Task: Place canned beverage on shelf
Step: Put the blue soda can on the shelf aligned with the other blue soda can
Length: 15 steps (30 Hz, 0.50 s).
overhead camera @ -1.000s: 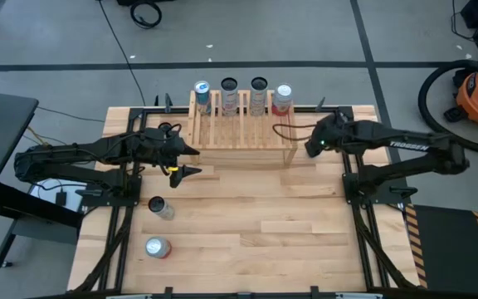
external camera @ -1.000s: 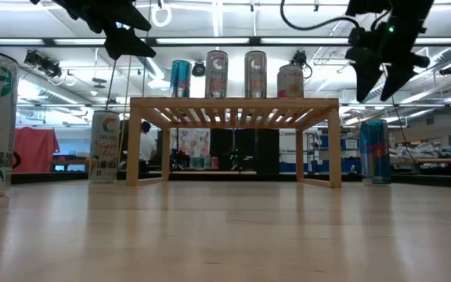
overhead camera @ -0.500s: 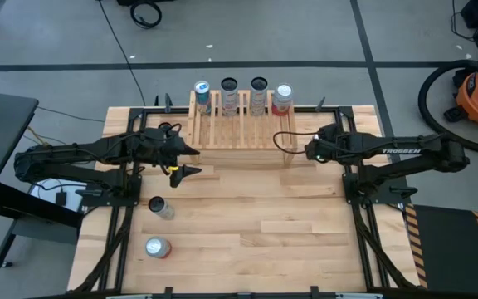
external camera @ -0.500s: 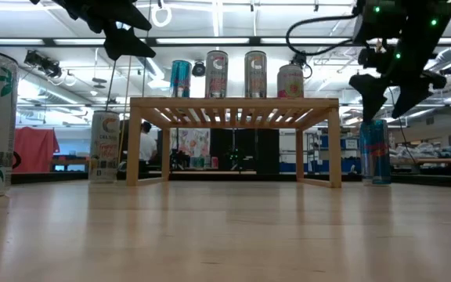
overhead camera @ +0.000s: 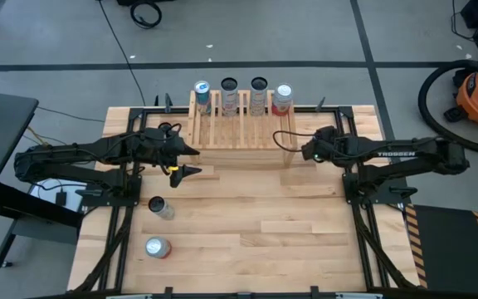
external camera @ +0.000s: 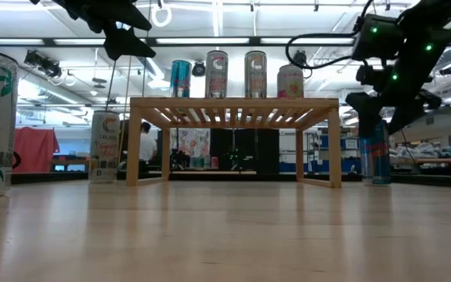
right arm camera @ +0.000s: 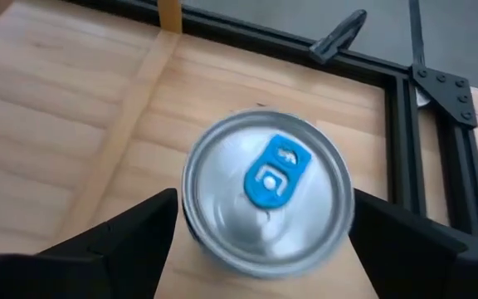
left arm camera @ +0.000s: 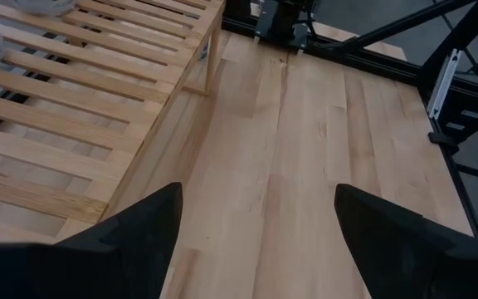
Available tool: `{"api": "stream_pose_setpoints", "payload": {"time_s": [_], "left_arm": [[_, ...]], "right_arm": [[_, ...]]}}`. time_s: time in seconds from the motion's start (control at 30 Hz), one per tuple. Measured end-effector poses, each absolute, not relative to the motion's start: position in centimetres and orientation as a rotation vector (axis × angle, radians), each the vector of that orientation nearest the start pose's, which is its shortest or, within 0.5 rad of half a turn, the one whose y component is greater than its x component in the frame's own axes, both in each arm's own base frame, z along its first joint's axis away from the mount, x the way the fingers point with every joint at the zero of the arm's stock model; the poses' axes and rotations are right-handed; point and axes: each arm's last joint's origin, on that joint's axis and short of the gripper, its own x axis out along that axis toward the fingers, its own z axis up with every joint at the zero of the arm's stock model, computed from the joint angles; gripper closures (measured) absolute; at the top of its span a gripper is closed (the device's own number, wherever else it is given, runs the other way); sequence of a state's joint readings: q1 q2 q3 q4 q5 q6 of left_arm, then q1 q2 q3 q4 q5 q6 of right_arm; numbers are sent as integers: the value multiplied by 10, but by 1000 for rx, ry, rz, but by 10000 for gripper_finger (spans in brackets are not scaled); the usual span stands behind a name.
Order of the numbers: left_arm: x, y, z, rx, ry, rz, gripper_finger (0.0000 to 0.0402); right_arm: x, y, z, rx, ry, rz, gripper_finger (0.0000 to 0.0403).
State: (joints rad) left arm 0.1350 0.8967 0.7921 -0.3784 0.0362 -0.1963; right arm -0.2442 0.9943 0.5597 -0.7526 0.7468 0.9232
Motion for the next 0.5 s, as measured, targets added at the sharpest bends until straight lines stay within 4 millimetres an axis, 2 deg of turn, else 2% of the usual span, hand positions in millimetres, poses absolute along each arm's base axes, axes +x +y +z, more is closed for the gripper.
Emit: {"api": "stream_pose_setpoints", "payload": {"time_s": [0.17,0.37,0.5], "left_arm": [[189,25,299,-232,471,143,83],[189,25,299,-235,471,144,83],[189,25,299,-234,471,144,83]], "right_arm": [[150,-61,188,439,662,-1295,88],[150,-60,187,414,695,-1255,162],[151,-58,187,385,716,-1230,164]]}}
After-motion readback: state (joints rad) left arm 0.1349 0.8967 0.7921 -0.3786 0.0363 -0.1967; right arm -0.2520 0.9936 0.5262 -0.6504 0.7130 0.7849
